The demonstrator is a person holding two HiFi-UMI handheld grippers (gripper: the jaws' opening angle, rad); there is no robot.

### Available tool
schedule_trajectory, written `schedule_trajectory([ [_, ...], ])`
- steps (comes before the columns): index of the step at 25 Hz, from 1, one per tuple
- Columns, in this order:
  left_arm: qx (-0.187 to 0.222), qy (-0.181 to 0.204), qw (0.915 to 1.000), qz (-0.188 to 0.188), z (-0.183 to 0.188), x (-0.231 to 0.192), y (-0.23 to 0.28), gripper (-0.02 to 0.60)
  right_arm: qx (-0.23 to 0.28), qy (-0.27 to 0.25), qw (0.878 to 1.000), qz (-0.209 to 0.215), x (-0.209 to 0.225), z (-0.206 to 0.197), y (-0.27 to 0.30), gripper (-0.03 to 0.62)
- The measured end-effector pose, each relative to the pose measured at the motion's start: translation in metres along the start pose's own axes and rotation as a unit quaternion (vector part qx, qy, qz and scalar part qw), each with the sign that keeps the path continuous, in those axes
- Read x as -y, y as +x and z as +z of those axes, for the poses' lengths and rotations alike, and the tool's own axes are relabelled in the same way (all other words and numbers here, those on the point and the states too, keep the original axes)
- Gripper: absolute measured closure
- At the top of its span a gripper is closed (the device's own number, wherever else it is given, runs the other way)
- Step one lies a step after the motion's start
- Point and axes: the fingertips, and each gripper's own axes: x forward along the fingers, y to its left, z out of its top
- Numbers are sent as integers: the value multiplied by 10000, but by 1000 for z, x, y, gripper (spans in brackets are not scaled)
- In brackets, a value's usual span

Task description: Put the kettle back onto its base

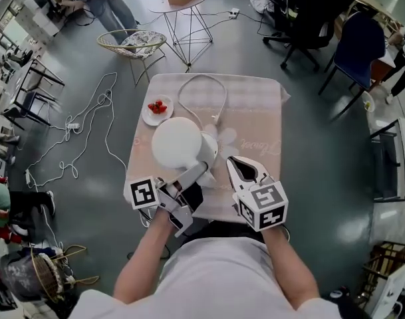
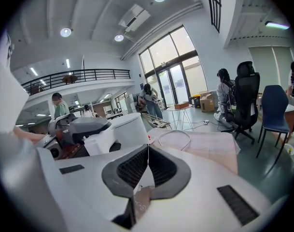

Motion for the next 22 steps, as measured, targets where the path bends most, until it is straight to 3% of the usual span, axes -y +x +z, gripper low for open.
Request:
schedule_trajectory([
  [22,-1111,-40,9938,-102,18,-13,17,380,163,408,9937,-1034,11,-5,-2,589],
])
